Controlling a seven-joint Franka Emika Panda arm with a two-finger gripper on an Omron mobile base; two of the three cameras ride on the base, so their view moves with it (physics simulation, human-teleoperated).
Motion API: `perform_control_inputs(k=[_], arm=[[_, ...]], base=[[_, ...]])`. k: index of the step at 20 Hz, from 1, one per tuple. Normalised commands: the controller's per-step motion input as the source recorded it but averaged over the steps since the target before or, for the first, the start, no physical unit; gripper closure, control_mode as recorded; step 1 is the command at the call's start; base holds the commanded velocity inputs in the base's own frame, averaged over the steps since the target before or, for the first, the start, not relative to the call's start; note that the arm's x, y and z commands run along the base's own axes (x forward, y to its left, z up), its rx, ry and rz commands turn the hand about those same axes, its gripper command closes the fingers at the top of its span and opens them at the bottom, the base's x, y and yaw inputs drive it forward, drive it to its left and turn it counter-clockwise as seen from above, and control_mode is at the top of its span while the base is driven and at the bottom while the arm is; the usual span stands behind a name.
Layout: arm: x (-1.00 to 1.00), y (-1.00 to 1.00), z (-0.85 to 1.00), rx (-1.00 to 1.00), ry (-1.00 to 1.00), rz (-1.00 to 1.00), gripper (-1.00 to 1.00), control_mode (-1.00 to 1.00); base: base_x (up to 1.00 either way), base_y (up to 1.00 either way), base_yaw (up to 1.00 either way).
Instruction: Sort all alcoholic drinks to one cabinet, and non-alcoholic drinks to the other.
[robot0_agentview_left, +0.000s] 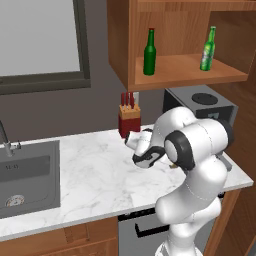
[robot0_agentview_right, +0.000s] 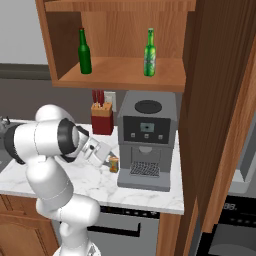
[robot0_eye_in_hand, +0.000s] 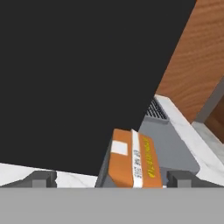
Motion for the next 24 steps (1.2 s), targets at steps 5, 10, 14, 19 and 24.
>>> perform_control_inputs(k=[5, 10, 14, 19, 24], arm=[[0.05, -0.1, -0.1, -0.01, 0.0, 0.0, -1.0, -1.0], [0.06, -0.02, -0.08, -0.01, 0.0, 0.0, 1.0, -1.0], [0.06, 0.0, -0.02, -0.02, 0.0, 0.0, 1.0, -1.0], [-0.1, 0.0, 0.0, -0.01, 0.0, 0.01, 1.0, -1.0], [-0.62, 0.06, 0.18, -0.01, -0.03, 0.04, 1.0, -1.0]], base=[[0.0, 0.0, 0.0], [0.0, 0.0, 0.0], [0.0, 0.0, 0.0], [0.0, 0.0, 0.0], [0.0, 0.0, 0.0]])
